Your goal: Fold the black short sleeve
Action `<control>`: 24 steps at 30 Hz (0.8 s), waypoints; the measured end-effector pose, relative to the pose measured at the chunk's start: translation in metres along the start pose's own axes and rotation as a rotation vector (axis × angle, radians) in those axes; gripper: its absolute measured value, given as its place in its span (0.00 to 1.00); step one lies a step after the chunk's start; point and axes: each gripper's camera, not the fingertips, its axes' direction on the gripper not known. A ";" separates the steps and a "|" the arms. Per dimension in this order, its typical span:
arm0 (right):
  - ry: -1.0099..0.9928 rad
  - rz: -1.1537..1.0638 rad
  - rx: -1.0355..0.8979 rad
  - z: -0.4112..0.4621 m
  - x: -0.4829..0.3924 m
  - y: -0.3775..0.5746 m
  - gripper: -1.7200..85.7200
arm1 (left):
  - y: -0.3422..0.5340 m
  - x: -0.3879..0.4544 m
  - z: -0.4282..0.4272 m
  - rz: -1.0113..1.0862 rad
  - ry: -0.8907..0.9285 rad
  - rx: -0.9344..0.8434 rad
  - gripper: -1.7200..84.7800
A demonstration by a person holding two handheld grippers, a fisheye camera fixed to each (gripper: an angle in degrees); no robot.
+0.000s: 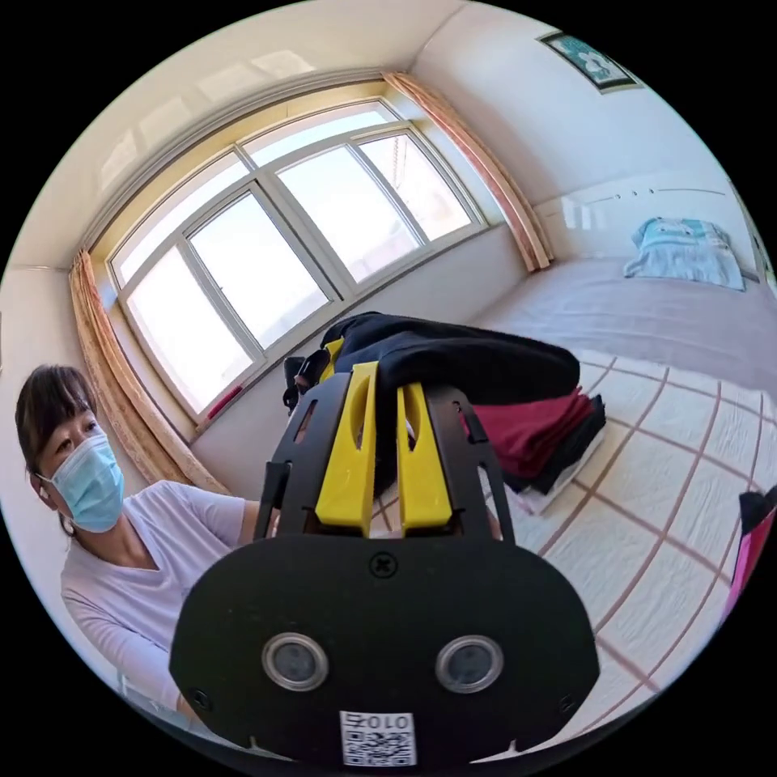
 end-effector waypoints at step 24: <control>-0.040 0.557 -0.234 0.180 0.171 0.048 0.08 | 0.141 -0.174 0.126 -0.562 -0.300 -0.001 0.11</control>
